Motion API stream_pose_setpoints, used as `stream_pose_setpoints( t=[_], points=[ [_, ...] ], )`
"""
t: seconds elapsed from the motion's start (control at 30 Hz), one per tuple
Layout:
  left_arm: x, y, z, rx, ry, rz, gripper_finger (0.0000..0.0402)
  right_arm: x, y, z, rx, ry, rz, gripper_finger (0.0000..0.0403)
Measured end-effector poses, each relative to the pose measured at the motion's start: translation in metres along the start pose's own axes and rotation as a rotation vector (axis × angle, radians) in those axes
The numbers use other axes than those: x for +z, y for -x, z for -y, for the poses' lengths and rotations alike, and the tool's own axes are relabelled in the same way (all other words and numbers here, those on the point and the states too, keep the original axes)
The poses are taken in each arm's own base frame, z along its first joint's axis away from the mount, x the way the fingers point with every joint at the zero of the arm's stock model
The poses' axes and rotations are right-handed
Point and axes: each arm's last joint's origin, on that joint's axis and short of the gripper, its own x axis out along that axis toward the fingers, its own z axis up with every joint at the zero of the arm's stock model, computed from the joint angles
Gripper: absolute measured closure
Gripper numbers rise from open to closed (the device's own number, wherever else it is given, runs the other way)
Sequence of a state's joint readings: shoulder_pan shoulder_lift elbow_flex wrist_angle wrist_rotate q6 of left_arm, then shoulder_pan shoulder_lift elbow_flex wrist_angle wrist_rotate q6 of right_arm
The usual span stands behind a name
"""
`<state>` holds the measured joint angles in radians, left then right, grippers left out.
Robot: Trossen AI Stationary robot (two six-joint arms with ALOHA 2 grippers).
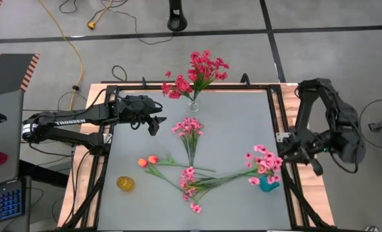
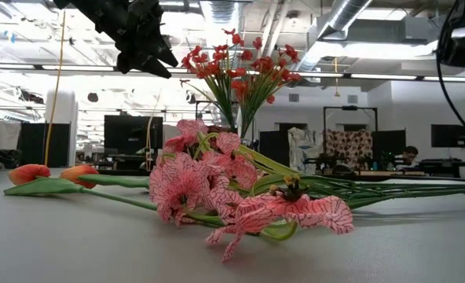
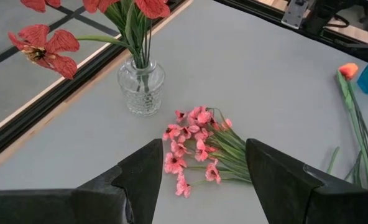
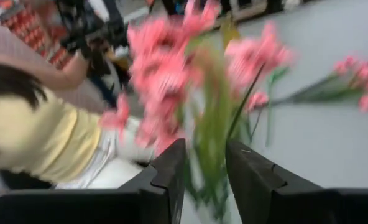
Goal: Sort flowers into vase by color
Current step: Put the right orange tulip flower into the yellow vase
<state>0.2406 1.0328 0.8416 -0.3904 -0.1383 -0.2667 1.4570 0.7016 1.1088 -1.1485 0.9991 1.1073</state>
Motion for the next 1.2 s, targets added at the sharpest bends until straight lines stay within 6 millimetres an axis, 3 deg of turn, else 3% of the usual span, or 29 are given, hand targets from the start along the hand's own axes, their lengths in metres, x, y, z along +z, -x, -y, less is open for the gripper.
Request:
stream_pose_setpoints(
  t=[0.2,0.37,0.53,0.93,1.2],
  points=[
    [0.000,0.000,0.000,0.000,0.000,-0.001,0.0186,0.019,0.014,0.021,-0.036,0.041,0.162,0.0281],
    [0.000,0.000,0.000,-0.001,0.004,-0.001,0.0186,0.031,0.024,0.039,-0.187,0.127,0.375,0.0285],
    [0.000,0.000,0.001,-0.034,0.014,-0.010,0.0186,0.036,0.030,0.051,-0.284,0.158,0.476,0.0285],
    [-0.005,-0.001,0.021,-0.091,-0.007,-0.016,0.0186,0.034,0.027,0.050,-0.352,0.196,0.494,0.0285],
    [-0.007,-0.027,0.033,-0.102,-0.018,-0.012,0.0186,0.028,0.014,0.029,-0.390,0.219,0.485,0.0285]
  ],
)
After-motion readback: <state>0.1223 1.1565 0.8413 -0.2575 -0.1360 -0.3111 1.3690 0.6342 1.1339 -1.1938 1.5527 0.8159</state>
